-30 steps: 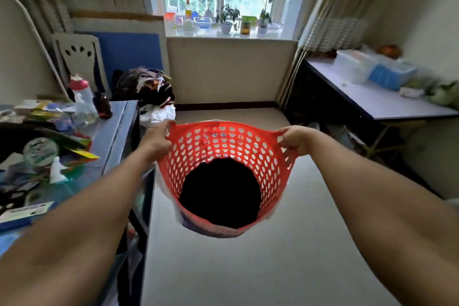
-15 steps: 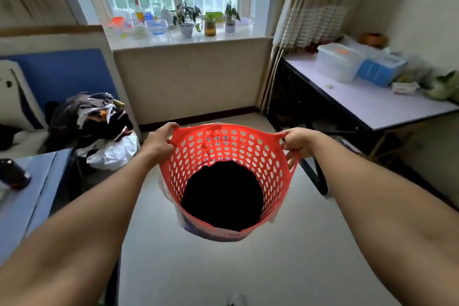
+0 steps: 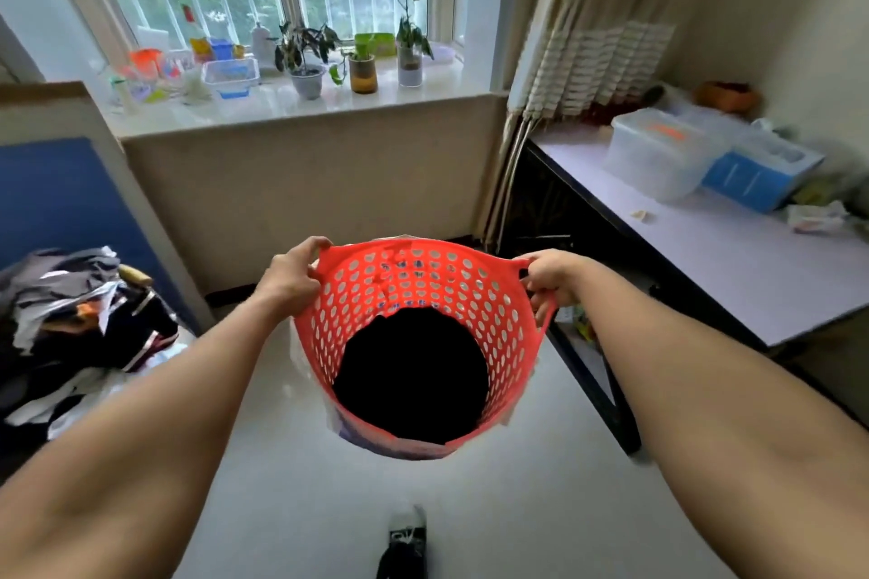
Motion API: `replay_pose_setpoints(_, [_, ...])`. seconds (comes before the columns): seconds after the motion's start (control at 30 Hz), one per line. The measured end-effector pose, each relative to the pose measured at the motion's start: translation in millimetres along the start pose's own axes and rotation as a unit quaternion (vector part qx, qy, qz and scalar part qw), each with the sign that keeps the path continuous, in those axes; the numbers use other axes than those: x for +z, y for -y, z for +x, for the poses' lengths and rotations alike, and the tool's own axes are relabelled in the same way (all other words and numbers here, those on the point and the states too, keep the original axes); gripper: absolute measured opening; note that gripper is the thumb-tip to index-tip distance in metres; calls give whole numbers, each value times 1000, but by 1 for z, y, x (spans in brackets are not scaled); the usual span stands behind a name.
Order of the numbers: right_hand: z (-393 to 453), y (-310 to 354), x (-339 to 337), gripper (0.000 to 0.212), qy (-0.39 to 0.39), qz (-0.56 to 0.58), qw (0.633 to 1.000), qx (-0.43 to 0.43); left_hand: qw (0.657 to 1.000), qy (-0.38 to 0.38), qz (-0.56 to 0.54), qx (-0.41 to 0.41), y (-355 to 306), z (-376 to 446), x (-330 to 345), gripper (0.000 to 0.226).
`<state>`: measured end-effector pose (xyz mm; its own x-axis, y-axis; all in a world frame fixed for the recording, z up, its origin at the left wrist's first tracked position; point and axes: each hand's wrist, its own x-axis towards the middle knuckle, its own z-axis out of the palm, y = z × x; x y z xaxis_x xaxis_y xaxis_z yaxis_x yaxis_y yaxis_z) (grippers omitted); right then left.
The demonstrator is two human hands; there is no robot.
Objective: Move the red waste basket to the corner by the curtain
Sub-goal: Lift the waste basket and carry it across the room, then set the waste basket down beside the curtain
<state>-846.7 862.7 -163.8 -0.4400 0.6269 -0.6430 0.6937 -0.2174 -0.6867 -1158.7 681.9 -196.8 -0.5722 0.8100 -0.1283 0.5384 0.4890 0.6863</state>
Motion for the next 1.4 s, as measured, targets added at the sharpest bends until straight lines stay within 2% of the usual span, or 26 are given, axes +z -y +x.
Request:
replay_pose_setpoints(0.1, [84,39,-35,60,-6,5,1000,16,1000,11,-6,0,-12,103,11,65])
replay_pose_setpoints(0.2, [143,65,-65,68,-55,31,998,15,1000,17,-9,14,-26,177,17,65])
replay_pose_setpoints(0.33, [222,110,-113,69,-74,71,995,24,1000,24,-10,16,-57,272,28,63])
replay_pose_setpoints(0.53, [346,168,-195,70,-86,72,993,35,999,33,-5,10,-99,420,52,61])
replay_pose_setpoints(0.7, [445,188,-244,62,-72,89,992,48,999,32,-4,-13,-117,522,91,60])
replay_pose_setpoints(0.9, [562,230,-303,59,-91,78,991,64,998,37,-15,-40,-133,641,129,65])
replay_pose_setpoints(1.13, [689,239,-329,54,-115,96,986,75,997,63,13,-46,-119,774,188,66])
replay_pose_setpoints(1.23, [763,215,-325,49,-144,113,979,89,995,75,44,-43,-93,834,244,68])
replay_pose_setpoints(1.4, [871,161,-318,47,-132,132,977,103,992,79,62,-73,-35,895,336,73])
